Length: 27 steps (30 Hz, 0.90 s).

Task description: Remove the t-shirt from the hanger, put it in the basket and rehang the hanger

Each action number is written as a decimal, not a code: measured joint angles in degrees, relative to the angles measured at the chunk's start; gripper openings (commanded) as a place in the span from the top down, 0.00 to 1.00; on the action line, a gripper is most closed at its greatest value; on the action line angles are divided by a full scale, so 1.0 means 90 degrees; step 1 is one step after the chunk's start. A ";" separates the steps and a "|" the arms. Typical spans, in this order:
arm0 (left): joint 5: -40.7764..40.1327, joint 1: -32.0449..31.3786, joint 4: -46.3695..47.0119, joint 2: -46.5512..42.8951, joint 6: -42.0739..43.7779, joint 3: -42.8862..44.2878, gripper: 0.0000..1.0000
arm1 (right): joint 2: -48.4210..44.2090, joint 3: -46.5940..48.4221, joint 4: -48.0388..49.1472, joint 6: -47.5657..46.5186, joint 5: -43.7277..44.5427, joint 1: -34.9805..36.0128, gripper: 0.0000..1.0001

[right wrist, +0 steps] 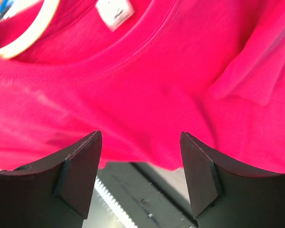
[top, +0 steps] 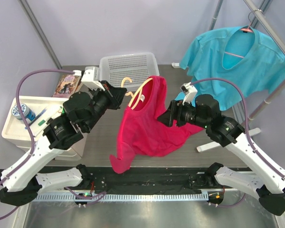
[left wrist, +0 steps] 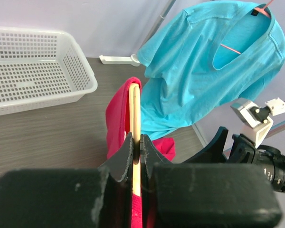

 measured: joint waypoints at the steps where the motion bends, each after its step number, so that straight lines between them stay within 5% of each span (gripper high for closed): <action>1: 0.0019 0.0000 -0.0015 -0.0015 0.0007 0.0000 1.00 | 0.0034 0.0066 -0.0034 -0.0078 0.0138 0.0022 0.28; 14: 0.0763 0.0000 -0.0058 -0.0301 0.0022 0.0000 1.00 | 0.0367 0.0758 -0.0289 -0.0488 0.1005 0.0053 0.30; 27: 0.1270 0.0000 -0.0114 -0.0391 0.0024 -0.0112 1.00 | 0.1277 0.1979 -0.0471 -0.0913 0.2215 0.0058 0.44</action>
